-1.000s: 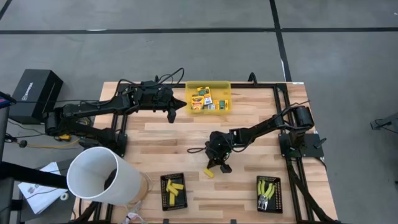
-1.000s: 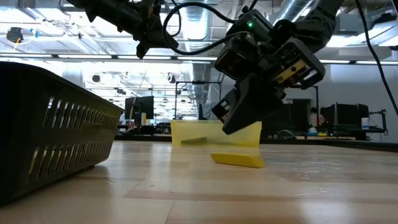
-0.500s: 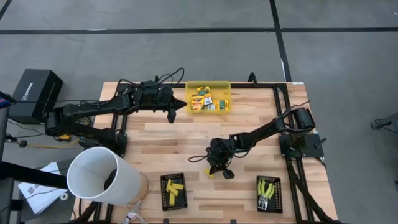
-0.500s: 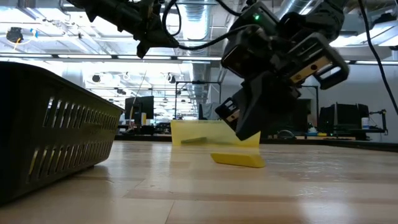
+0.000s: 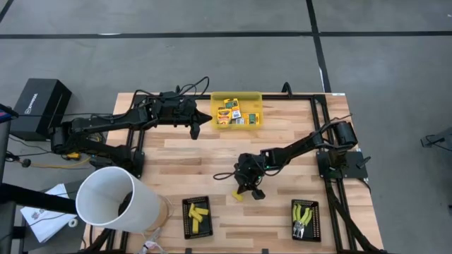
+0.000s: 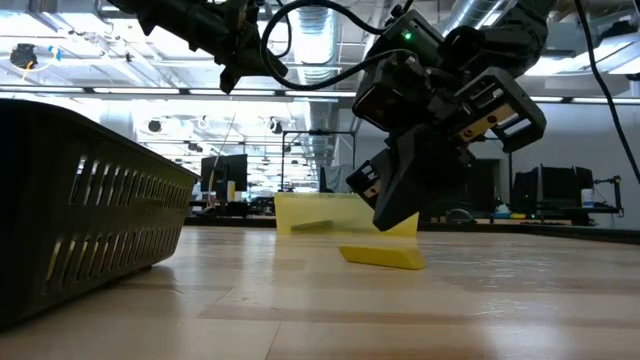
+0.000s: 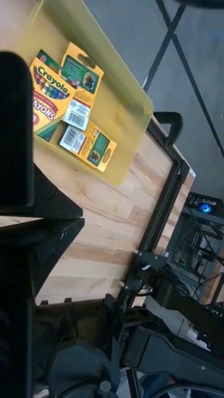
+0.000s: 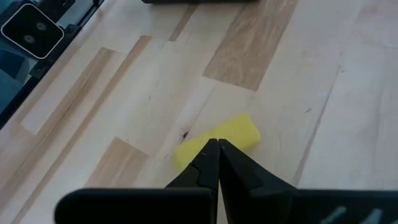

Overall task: Pick & Place School Supplies
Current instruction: Put the yellow eraser into the left black bin

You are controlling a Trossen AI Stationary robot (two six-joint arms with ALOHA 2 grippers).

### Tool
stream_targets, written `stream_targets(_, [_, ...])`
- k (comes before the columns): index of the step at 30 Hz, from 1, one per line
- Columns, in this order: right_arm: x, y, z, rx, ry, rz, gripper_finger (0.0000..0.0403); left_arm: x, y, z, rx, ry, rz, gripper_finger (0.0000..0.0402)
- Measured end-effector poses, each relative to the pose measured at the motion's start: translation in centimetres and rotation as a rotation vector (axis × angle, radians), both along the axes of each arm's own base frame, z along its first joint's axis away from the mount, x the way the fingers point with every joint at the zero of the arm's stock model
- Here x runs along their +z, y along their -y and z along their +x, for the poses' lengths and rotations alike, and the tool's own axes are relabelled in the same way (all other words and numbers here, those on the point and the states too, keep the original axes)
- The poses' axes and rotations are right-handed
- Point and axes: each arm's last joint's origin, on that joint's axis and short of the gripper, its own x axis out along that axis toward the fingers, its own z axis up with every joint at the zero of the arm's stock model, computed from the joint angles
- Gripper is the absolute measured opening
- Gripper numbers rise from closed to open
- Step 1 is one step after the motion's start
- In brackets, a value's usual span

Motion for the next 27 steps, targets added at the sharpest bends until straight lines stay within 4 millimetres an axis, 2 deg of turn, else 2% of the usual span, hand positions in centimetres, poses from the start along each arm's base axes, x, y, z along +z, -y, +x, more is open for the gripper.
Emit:
stream_targets(13, [0.0, 0.0, 0.0, 0.005, 0.001, 0.001, 0.0, 0.0, 0.0, 0.0, 0.0, 0.0, 0.0, 0.0])
stream_targets(16, [-1.2, -0.1, 0.2, 0.001, -0.023, 0.023, 0.0, 0.0, 0.0, 0.0, 0.0, 0.0, 0.0, 0.0])
stream_targets(20, [-1.5, -0.1, 0.5, -0.017, -0.023, 0.049, 0.0, 0.0, 0.0, 0.0, 0.0, 0.0, 0.0, 0.0])
stream_targets(27, [-1.3, 1.0, 0.8, -0.045, -0.032, 0.049, 0.0, 0.0, 0.0, 0.0, 0.0, 0.001, 0.001, 0.0])
